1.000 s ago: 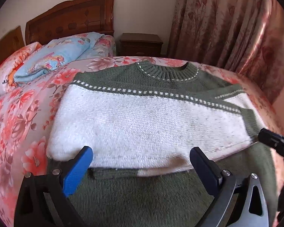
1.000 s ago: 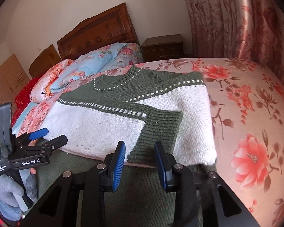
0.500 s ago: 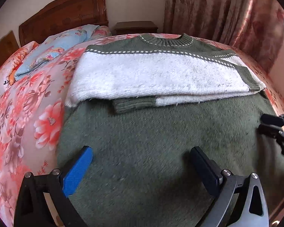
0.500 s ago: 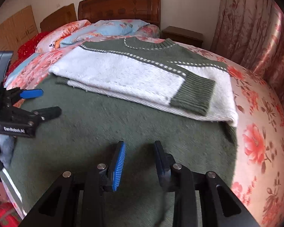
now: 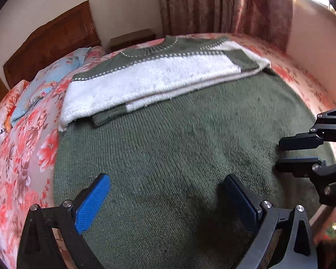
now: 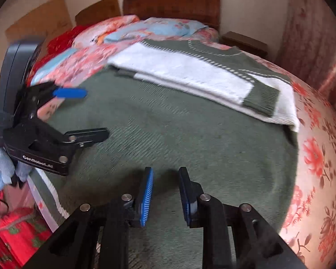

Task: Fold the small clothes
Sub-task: 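Push the folded sweater toward the headboard with the left gripper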

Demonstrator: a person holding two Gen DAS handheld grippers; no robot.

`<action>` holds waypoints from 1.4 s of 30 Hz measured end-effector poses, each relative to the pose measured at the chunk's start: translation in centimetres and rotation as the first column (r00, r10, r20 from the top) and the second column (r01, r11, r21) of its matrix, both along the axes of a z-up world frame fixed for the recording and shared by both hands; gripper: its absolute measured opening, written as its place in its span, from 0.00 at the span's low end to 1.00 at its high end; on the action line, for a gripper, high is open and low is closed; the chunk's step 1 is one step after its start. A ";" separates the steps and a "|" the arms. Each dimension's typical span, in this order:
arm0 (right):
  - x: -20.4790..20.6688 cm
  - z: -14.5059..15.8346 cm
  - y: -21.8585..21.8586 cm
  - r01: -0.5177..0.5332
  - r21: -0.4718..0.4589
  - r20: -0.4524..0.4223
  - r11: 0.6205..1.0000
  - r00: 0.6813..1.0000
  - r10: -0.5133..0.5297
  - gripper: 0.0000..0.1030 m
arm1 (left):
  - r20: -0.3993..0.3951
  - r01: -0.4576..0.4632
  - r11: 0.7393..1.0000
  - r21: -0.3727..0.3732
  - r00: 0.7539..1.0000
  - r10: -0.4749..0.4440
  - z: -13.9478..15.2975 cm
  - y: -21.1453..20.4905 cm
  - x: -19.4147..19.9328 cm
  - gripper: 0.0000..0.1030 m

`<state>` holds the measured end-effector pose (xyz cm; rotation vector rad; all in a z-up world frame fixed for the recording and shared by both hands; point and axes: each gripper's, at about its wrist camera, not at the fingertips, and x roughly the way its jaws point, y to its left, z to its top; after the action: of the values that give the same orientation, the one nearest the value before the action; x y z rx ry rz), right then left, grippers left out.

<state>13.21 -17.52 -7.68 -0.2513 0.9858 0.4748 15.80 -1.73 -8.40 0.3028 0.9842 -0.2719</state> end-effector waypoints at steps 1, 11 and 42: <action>-0.5 -0.7 0.7 -0.028 -0.056 0.019 0.998 0.999 0.030 0.24 | -0.003 0.000 1.000 -0.021 1.000 0.000 -0.2 0.7 -0.3 1.00; -3.1 -2.2 -9.5 0.069 0.030 -0.043 0.997 0.997 -0.067 0.22 | -0.048 -0.048 0.991 -0.122 0.998 0.042 -0.4 7.7 -5.7 1.00; -6.9 -1.2 1.8 -0.096 -0.019 0.052 0.995 0.994 0.097 0.24 | 0.032 0.019 0.984 -0.176 0.999 -0.013 2.2 3.3 -6.3 1.00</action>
<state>6.35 -15.76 -8.89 -0.3256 0.9291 0.5459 9.45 1.61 -6.17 0.1533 0.9207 -0.3657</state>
